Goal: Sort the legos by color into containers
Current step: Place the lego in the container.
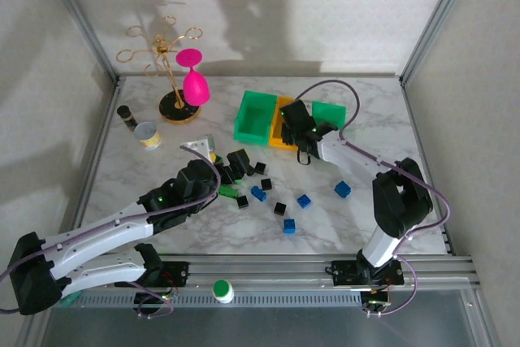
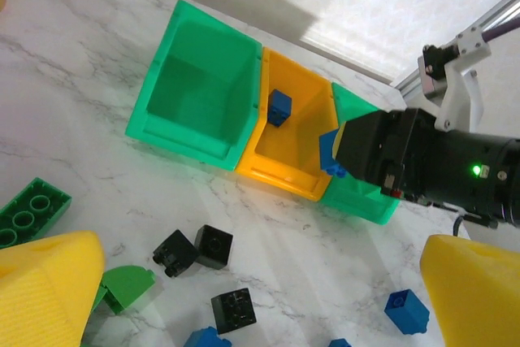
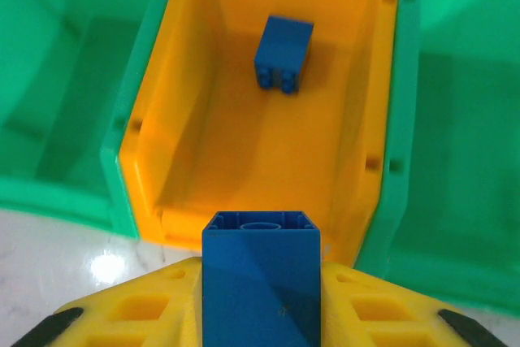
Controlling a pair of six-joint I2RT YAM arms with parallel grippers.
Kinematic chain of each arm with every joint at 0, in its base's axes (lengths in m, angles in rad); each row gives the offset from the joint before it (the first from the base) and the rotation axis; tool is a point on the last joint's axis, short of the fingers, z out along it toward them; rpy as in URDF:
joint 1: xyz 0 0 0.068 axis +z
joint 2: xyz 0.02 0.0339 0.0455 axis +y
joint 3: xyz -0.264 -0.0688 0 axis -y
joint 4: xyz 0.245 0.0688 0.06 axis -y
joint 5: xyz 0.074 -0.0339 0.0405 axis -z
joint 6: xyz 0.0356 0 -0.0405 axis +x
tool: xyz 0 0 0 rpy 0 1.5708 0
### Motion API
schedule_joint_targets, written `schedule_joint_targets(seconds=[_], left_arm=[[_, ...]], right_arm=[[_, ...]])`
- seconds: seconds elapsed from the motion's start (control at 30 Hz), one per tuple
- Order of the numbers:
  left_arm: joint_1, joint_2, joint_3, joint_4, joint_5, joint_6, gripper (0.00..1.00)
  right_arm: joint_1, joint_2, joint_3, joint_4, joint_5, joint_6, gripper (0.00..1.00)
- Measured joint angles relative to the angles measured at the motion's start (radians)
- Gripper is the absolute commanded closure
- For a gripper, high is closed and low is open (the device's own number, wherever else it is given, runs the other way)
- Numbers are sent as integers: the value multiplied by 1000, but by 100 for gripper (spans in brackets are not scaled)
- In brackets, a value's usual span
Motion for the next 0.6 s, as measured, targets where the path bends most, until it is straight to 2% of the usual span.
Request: schedule_joint_targets(seconds=[0.6], left_arm=[[44,45,5,7,2,20,0]], right_arm=[[-39,306,225,53,15,-23,66]])
